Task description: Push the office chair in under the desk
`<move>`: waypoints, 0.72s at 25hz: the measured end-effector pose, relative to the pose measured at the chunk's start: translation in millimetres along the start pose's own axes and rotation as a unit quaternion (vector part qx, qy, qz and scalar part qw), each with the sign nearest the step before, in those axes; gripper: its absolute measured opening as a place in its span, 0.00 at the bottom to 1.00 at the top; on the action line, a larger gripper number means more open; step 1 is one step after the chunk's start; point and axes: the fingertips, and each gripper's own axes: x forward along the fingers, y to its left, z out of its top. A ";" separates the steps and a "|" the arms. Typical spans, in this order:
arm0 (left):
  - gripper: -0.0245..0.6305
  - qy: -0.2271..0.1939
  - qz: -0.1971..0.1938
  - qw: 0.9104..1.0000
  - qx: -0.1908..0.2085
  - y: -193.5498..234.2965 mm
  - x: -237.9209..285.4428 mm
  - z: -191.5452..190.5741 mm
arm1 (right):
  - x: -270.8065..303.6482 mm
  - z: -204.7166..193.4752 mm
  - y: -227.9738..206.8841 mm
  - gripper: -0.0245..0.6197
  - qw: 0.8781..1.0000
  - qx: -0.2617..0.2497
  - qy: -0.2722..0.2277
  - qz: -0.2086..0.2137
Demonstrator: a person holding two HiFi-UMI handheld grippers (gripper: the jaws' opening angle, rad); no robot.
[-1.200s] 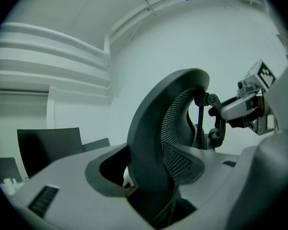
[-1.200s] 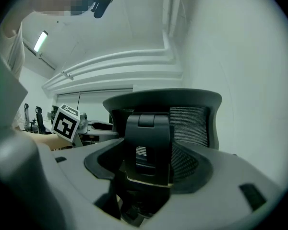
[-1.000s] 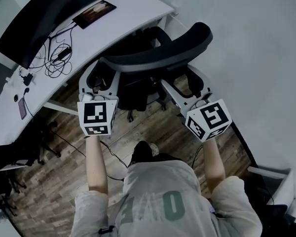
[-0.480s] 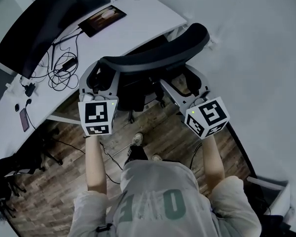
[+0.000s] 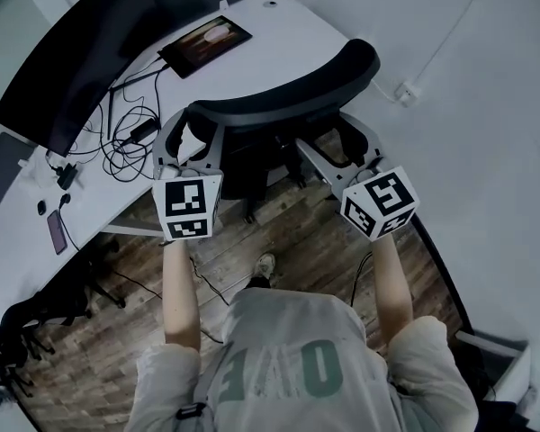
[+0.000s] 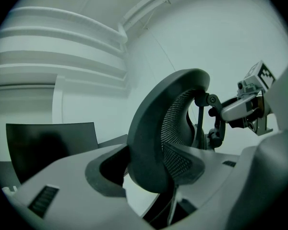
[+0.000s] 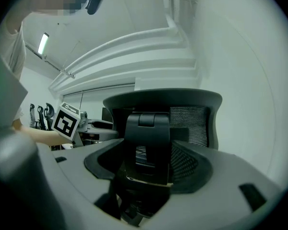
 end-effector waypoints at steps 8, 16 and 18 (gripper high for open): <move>0.41 0.009 0.023 1.000 -0.002 30.3 22.3 -7.3 | 43.9 1.8 -10.3 0.48 1.000 0.000 -0.011 0.024; 0.41 0.019 0.035 0.999 -0.006 51.9 38.6 -11.6 | 74.1 4.4 -16.1 0.48 0.999 0.001 -0.013 0.039; 0.41 0.019 0.033 0.999 -0.005 51.9 39.2 -11.6 | 74.4 4.3 -16.3 0.49 0.999 0.002 -0.014 0.041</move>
